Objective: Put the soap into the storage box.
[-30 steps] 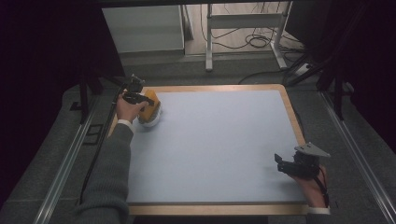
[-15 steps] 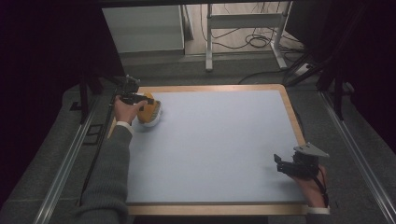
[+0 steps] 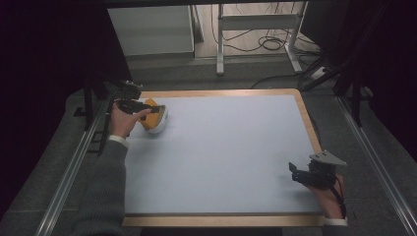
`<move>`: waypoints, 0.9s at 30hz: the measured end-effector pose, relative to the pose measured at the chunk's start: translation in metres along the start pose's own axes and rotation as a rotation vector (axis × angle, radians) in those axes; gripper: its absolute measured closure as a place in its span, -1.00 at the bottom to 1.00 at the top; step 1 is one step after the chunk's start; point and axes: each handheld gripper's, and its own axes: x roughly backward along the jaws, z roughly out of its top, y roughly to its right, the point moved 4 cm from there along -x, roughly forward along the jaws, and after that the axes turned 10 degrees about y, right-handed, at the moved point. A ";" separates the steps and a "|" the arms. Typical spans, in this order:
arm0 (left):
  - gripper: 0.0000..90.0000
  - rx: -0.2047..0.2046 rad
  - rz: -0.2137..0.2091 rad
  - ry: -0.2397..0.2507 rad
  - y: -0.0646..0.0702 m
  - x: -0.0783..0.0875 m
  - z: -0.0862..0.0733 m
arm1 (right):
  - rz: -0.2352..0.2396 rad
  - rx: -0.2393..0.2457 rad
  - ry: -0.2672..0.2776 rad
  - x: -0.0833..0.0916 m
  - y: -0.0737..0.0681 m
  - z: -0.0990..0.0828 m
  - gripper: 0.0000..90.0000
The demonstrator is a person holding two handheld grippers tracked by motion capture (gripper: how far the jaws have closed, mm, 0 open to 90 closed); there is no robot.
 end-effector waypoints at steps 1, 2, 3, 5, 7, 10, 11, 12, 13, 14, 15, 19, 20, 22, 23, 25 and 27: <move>-0.57 -0.015 -0.003 0.001 0.003 0.002 -0.002 | 0.000 0.000 0.000 0.000 0.000 0.000 -0.79; -0.57 -0.024 -0.015 0.015 0.008 0.007 -0.006 | 0.001 -0.001 0.002 0.000 0.000 0.000 -0.79; -0.57 -0.023 -0.036 0.026 0.012 0.010 -0.009 | 0.001 -0.001 0.001 0.000 -0.001 0.000 -0.79; -0.56 -0.036 -0.064 0.042 0.020 0.016 -0.016 | 0.003 0.001 0.000 0.000 -0.001 0.000 -0.79; -0.55 -0.059 -0.067 0.062 0.028 0.022 -0.024 | 0.005 0.002 0.000 0.000 -0.002 0.000 -0.79; -0.55 -0.072 -0.113 0.071 0.040 0.030 -0.037 | 0.005 0.002 0.002 0.000 -0.003 0.001 -0.79; -0.55 -0.079 -0.122 0.074 0.043 0.032 -0.042 | 0.004 0.002 0.003 0.000 -0.003 0.001 -0.79; -0.55 -0.085 -0.135 0.079 0.047 0.035 -0.047 | 0.005 0.002 0.004 0.000 -0.003 0.001 -0.79; -0.54 -0.085 -0.144 0.086 0.050 0.037 -0.052 | 0.005 0.002 0.004 0.001 -0.003 0.001 -0.79; -0.54 -0.077 -0.155 0.092 0.052 0.039 -0.057 | 0.005 0.002 0.004 0.000 -0.003 0.001 -0.79; -0.54 -0.070 -0.164 0.098 0.054 0.040 -0.063 | 0.006 0.001 0.003 0.000 -0.003 0.001 -0.79; -0.51 -0.041 -0.193 0.095 0.060 0.041 -0.087 | 0.011 0.008 0.007 0.000 -0.004 0.002 -0.79; -0.50 -0.040 -0.192 0.088 0.061 0.039 -0.094 | 0.011 0.005 0.007 0.000 -0.004 0.002 -0.79; -0.50 -0.033 -0.209 0.071 0.064 0.037 -0.107 | 0.013 0.008 0.009 -0.001 -0.004 0.003 -0.79; -0.50 -0.025 -0.221 0.067 0.064 0.036 -0.112 | 0.013 0.009 0.008 -0.002 -0.004 0.004 -0.79; -0.50 -0.016 -0.211 0.057 0.065 0.035 -0.123 | 0.016 0.014 0.007 -0.003 -0.005 0.004 -0.79; -0.49 -0.009 -0.199 0.049 0.066 0.035 -0.132 | 0.021 0.017 0.007 -0.005 -0.006 0.004 -0.79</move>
